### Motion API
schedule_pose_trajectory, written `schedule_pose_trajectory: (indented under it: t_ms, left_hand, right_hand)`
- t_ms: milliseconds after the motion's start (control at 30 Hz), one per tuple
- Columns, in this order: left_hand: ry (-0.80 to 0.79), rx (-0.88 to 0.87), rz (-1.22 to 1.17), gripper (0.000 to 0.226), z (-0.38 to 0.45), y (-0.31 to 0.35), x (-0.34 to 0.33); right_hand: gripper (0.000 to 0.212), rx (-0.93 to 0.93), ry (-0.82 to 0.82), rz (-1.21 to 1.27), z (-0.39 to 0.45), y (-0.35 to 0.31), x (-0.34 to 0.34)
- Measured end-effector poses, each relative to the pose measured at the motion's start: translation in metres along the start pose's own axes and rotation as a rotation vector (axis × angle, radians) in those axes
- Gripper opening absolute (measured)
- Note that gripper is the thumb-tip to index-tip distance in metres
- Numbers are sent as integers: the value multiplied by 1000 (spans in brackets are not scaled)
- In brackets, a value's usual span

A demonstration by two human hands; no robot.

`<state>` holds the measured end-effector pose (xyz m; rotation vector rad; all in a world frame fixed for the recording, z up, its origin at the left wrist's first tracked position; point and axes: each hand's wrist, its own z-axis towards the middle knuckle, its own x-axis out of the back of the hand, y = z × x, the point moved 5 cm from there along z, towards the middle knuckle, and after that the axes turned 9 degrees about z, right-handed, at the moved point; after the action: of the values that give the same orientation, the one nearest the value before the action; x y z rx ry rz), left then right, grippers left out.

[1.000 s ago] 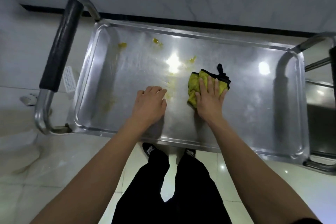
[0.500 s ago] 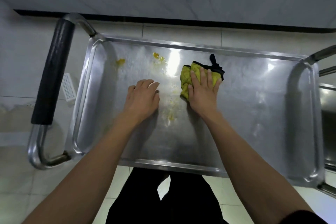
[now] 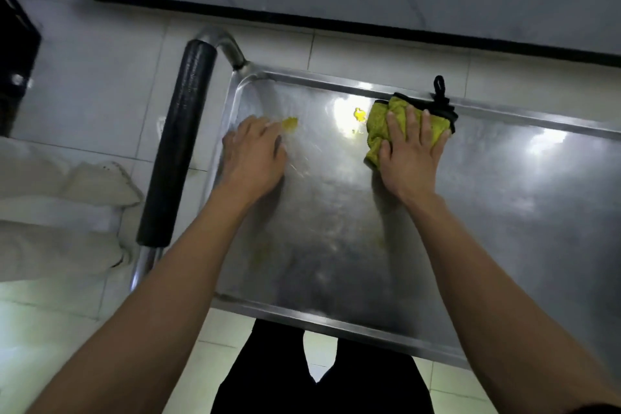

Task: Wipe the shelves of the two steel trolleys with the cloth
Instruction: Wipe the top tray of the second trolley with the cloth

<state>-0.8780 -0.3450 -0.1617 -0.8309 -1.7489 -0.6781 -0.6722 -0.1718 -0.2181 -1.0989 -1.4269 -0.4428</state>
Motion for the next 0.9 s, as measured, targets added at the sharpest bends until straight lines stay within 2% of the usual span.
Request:
schedule_pose_trajectory:
  t_ms: [133, 300, 633, 767, 900]
  left_hand:
    - [-38, 99, -46, 36, 9, -28, -11]
    - [-61, 127, -119, 38, 11, -42, -21]
    - [9, 200, -293, 49, 15, -61, -19]
    - [15, 232, -315, 47, 14, -61, -21]
    - [-33, 210, -188, 52, 12, -42, -24]
  right_hand:
    - [56, 19, -5, -3, 8, -34, -10]
    - [57, 94, -32, -13, 20, -84, -29]
    - [58, 399, -182, -3, 45, -217, -78]
    - [54, 435, -194, 16, 47, -223, -79]
    - [54, 399, -193, 62, 41, -200, -69]
